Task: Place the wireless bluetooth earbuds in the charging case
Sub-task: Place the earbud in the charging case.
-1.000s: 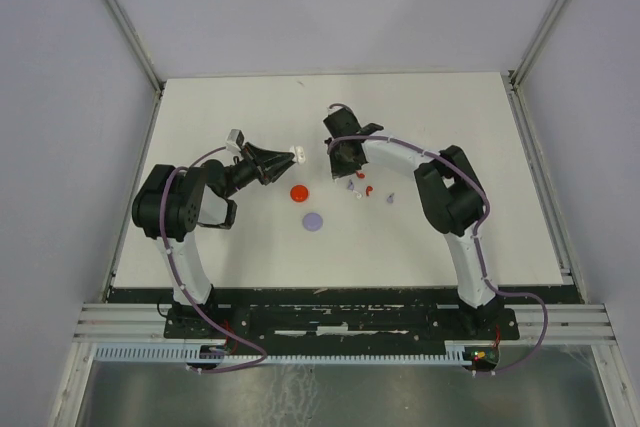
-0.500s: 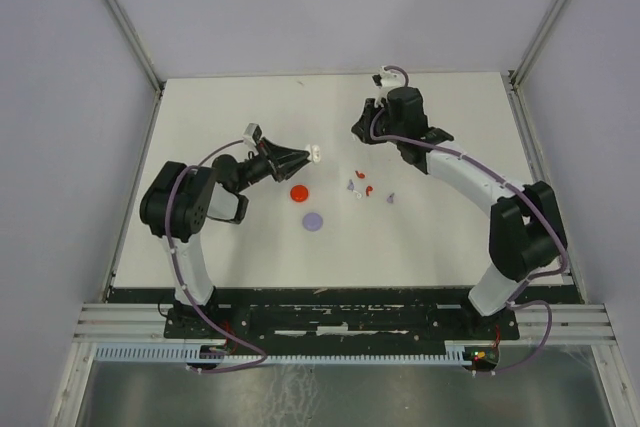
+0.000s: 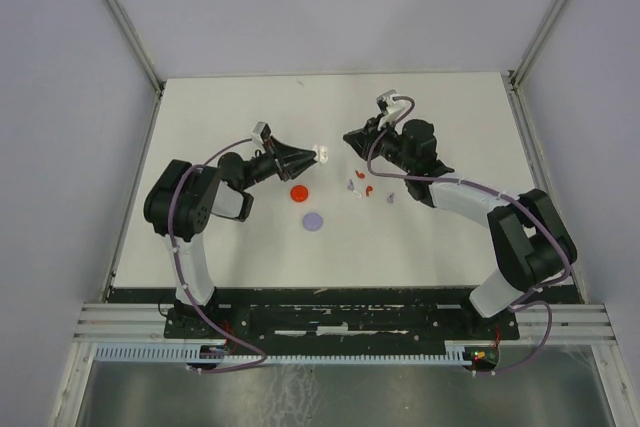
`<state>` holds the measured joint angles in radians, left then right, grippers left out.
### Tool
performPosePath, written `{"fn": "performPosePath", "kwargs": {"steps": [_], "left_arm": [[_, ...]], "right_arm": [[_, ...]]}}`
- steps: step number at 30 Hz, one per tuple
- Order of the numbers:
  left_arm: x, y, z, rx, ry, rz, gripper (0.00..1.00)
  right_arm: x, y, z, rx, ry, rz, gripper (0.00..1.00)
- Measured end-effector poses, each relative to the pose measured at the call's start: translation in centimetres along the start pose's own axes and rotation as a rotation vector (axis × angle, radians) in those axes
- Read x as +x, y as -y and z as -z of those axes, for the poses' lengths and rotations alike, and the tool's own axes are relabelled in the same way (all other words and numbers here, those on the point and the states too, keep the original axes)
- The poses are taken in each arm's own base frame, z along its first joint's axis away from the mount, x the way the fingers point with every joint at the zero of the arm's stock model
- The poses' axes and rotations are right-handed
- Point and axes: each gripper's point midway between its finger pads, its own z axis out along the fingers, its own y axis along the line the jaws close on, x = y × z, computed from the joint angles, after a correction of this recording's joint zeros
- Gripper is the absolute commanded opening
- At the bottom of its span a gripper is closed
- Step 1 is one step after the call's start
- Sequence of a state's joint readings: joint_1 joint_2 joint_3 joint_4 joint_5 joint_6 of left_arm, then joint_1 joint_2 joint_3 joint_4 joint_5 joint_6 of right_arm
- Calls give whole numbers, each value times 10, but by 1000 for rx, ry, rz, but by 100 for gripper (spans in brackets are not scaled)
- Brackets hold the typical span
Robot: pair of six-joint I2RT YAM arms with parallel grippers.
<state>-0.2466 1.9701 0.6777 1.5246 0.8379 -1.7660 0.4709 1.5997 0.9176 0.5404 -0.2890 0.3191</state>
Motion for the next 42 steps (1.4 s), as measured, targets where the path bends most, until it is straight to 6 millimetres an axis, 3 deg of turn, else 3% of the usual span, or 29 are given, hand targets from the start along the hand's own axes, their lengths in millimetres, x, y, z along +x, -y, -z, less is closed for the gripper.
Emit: {"fn": "performPosePath", "kwargs": {"steps": [14,30,42], "left_arm": [[17,-6,-9,-13,-83,51,3],[20,2,-15,3,-113,47,3],[18,9,-19,18,-118,39,3]], "right_arm": [[-46,-46,14,-262,324,187,2],[-34,-62,18,-391,382,200,2],[-19,-63,24,-404,359,190,2]]}}
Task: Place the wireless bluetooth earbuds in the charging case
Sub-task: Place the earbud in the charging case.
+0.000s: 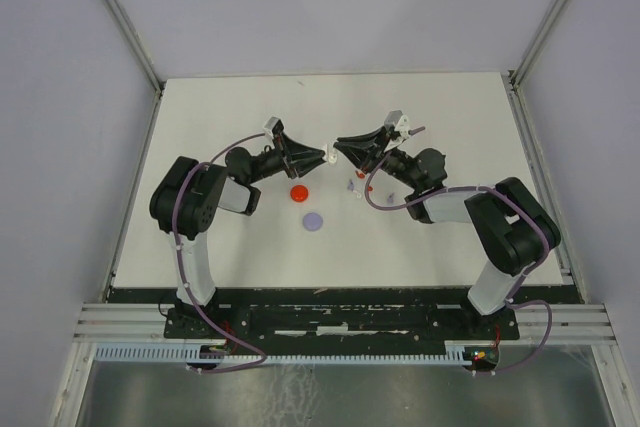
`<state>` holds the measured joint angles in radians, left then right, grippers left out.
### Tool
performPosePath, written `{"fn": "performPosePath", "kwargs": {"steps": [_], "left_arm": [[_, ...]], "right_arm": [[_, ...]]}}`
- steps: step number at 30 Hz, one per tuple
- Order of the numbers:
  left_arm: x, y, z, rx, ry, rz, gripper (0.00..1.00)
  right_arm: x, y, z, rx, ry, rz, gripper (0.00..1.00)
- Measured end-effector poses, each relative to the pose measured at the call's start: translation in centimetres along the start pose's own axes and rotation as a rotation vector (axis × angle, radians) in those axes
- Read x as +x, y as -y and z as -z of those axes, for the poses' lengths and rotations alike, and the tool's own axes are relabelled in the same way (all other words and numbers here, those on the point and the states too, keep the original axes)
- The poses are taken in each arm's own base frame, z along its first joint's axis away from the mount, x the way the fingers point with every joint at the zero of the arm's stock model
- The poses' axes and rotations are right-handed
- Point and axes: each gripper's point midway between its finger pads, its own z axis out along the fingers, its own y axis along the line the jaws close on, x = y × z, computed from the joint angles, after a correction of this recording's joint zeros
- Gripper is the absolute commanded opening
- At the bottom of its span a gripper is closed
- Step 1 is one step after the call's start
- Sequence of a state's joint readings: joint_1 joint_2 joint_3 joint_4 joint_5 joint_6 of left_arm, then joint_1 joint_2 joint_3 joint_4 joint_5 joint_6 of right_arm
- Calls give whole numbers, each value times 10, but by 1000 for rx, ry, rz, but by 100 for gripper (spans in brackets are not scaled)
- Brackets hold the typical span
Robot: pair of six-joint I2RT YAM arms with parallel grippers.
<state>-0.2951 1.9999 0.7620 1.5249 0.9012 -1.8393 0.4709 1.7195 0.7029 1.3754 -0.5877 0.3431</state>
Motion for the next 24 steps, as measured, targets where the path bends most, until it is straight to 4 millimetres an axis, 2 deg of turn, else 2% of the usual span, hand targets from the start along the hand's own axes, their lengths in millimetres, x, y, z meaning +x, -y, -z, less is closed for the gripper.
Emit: {"fn": "performPosePath", "kwargs": {"steps": [9,24], "left_arm": [[5,5,-1,4,-20,18,3],[9,13,-2,13,-32,14,3]], "right_arm": [[7,2,1,4,-13,-9,2],[7,2,1,5,-9,-6,2]]}}
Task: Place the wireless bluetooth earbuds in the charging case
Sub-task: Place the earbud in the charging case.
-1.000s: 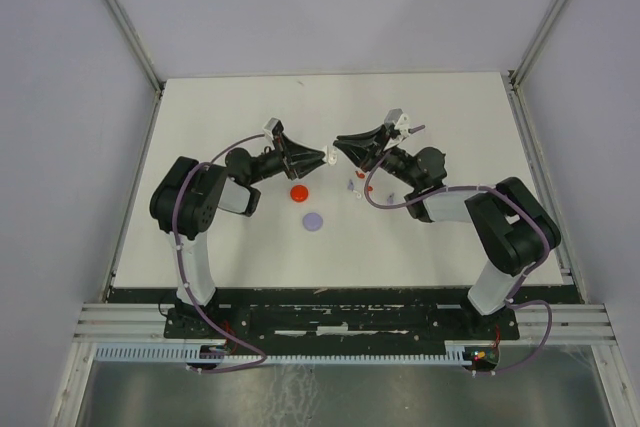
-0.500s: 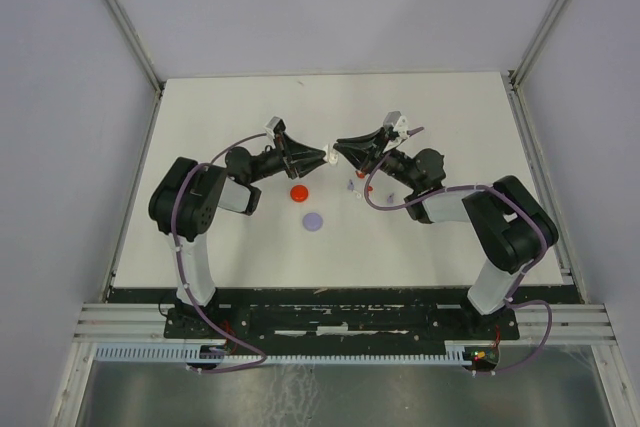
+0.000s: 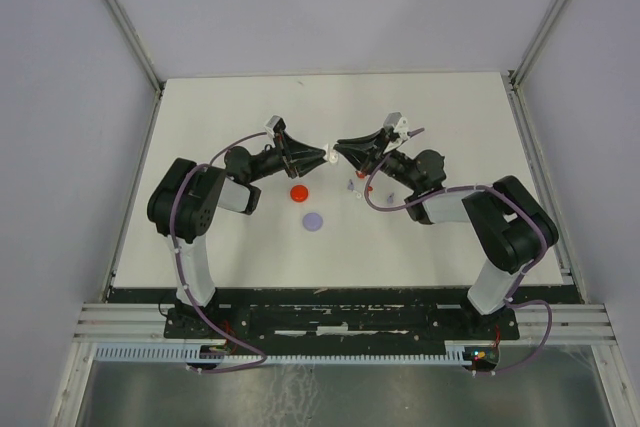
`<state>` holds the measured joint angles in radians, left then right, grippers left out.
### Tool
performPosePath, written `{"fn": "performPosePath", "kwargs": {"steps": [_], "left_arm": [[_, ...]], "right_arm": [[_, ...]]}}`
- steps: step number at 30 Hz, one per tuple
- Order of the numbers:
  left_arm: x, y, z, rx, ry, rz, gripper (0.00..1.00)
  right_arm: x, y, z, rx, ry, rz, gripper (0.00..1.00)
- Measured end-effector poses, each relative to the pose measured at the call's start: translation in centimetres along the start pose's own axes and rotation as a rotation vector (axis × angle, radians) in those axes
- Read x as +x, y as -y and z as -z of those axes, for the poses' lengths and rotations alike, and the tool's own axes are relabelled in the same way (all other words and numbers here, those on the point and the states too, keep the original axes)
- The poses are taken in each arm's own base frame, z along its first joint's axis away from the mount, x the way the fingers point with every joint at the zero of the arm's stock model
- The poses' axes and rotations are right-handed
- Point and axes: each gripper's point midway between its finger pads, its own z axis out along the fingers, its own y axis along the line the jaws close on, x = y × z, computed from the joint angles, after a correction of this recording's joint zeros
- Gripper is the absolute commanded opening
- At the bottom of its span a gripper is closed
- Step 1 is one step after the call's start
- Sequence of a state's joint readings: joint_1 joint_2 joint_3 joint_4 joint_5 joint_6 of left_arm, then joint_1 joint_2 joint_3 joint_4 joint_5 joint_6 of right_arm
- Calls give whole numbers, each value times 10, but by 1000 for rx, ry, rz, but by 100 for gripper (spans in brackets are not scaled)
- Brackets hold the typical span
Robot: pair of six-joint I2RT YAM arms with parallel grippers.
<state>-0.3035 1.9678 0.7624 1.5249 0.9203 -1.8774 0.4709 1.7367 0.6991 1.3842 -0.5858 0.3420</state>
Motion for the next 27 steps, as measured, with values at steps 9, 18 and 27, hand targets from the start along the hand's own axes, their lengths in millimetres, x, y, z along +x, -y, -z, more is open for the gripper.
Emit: {"fn": "performPosePath", "kwargs": {"steps": [9,18,27], "left_arm": [[0,1,0,1,0,2,3],[1,4,0,6,-1,-3,3],[1,4,0,6,0,-4,3]], "right_arm": [[9,-1,8,14,-14,-8,9],[11,3,12,55,-16,-31,82],[-39,4,16,133,80,15,99]]}}
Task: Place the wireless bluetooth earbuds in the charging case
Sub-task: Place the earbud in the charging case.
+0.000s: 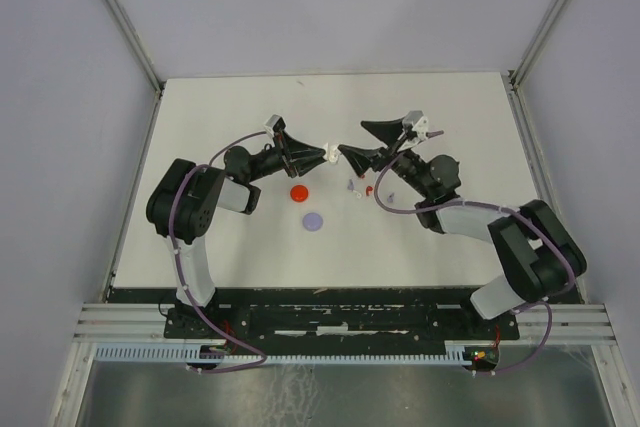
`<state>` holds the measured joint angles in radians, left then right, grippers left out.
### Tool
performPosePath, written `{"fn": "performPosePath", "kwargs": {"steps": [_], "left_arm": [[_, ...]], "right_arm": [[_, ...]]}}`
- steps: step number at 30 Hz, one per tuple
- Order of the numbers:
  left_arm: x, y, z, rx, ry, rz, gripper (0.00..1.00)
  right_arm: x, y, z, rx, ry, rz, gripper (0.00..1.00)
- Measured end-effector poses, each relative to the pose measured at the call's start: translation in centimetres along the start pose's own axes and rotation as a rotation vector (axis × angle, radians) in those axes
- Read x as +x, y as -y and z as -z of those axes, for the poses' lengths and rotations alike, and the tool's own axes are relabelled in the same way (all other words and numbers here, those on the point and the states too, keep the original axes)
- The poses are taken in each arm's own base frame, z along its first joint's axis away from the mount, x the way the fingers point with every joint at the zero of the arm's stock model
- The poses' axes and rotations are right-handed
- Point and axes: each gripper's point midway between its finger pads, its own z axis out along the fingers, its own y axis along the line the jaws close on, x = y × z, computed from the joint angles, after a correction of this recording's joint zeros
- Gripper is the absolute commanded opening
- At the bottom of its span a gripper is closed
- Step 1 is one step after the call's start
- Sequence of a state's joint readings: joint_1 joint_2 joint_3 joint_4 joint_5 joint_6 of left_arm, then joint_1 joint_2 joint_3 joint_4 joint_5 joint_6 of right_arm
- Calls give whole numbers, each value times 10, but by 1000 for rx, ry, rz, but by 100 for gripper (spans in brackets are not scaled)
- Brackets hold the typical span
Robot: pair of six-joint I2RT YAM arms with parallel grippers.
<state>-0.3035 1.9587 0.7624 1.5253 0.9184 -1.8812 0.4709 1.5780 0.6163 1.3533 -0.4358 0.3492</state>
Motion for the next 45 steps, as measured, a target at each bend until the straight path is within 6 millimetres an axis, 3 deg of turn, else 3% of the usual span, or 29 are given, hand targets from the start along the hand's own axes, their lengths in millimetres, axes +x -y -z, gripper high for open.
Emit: {"fn": "performPosePath", "kwargs": {"steps": [3,9,12,16,20,24,33,45], "left_arm": [[0,0,0,0,2,0,3],[-4,1,-1,7,26,0,3],[-8,1,-1,11,50,4,3],[-12,-1,0,13,81,9,3],[-14,-4,1,12,104,-5,3],[-14,-8,2,3,111,-39,3],[-6,-1,-1,-14,101,-137,3],[-1,-13,-5,-51,86,-130,3]], "right_arm": [[-11,13,6,126,-52,-26,99],[-39,70,2,520,-290,-75,99],[-29,80,20,621,-419,-70,99],[20,80,57,684,-667,-86,99],[62,72,81,685,-849,-102,99],[83,59,89,658,-936,-106,99],[91,39,63,588,-953,-96,99],[85,38,45,577,-928,-84,99]]}}
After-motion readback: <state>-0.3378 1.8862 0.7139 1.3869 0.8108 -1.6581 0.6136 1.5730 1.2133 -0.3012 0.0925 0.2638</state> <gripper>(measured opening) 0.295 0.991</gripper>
